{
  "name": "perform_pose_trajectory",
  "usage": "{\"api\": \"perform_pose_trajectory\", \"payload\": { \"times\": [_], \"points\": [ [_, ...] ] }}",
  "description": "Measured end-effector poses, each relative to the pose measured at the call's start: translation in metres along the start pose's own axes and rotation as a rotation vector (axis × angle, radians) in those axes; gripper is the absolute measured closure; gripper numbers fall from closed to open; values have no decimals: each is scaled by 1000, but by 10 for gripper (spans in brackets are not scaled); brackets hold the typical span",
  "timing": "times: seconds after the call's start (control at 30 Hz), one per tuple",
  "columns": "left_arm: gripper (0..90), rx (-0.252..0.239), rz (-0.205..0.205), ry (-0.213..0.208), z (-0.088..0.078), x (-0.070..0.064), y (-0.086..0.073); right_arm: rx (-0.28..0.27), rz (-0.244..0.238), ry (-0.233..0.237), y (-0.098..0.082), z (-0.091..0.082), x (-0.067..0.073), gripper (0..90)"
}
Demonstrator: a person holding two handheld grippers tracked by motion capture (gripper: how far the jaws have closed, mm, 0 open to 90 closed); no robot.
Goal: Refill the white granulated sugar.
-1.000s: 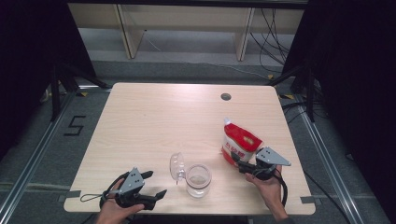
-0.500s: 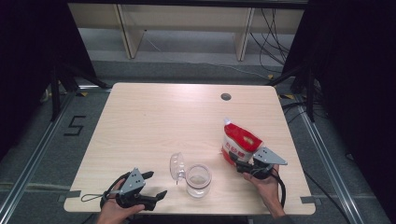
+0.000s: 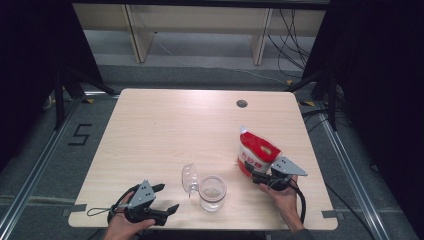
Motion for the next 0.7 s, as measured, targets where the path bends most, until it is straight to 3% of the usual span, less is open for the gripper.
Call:
{"api": "perform_pose_trajectory", "payload": {
  "times": [0.2,0.3,0.43,0.53,0.57,0.7],
  "points": [
    [179,1,2,0,0,0,0,-9,-7,22,0,3,1,322],
    [179,0,2,0,0,0,0,11,-6,16,-2,3,1,319],
    [180,9,2,0,0,0,0,-1,-1,8,-2,4,0,307],
    [180,30,29,12,-1,3,-2,-12,-10,28,-2,6,0,305],
    [180,19,14,4,-1,1,-1,-4,-7,30,-2,6,0,305],
    [180,17,18,5,-1,1,-1,-3,11,14,-3,6,0,303]
  ]
}}
Point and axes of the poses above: each handheld gripper's, and its own axes: z roughly forward along the jaws, y roughly out of its top, x roughly to its left, the point moved 8 cm from there along z, roughly forward along the jaws, and after that the axes turned 6 degrees about -z, right-handed, at the moved point
